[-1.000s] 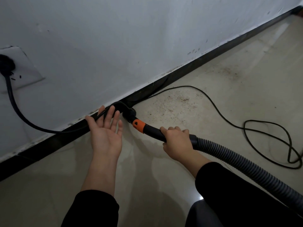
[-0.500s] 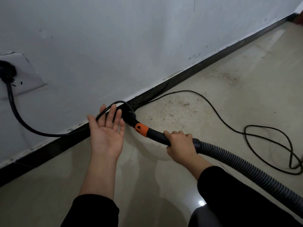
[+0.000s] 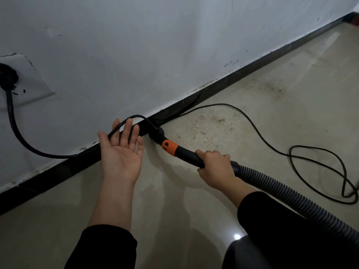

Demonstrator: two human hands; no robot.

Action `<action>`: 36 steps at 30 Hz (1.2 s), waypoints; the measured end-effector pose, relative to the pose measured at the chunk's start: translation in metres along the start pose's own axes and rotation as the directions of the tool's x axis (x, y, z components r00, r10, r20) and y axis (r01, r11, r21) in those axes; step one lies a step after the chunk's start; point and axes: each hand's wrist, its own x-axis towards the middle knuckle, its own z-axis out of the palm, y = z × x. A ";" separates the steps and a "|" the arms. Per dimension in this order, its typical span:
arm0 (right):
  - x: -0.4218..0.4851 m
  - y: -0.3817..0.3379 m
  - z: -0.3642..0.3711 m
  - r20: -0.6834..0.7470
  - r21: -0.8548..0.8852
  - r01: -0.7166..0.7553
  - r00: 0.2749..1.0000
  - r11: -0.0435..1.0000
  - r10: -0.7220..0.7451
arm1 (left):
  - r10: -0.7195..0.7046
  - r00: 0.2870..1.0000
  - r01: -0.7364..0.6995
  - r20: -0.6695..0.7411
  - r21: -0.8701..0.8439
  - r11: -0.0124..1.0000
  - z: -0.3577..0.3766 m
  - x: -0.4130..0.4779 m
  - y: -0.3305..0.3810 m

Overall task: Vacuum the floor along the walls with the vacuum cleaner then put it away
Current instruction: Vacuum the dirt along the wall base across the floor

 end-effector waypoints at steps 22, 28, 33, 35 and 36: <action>-0.020 0.022 -0.023 0.080 -0.020 0.097 0.992 0.995 -0.095 | -0.010 0.995 0.025 -0.096 0.164 0.986 -0.011 -0.001 -0.014; -0.029 0.030 -0.031 0.105 -0.030 0.079 0.992 0.996 -0.075 | -0.004 0.987 0.035 -0.158 0.193 0.981 -0.014 0.000 -0.018; -0.034 0.035 -0.036 0.106 -0.045 0.072 0.992 0.996 -0.066 | 0.006 0.981 0.032 -0.196 0.189 0.982 -0.020 -0.001 -0.018; -0.035 0.035 -0.037 0.103 -0.049 0.067 0.993 0.997 -0.062 | -0.001 0.974 0.044 -0.228 0.186 0.982 -0.021 -0.002 -0.021; -0.036 0.036 -0.037 0.103 -0.050 0.065 0.993 0.997 -0.060 | -0.007 0.969 0.054 -0.247 0.182 0.982 -0.021 -0.003 -0.023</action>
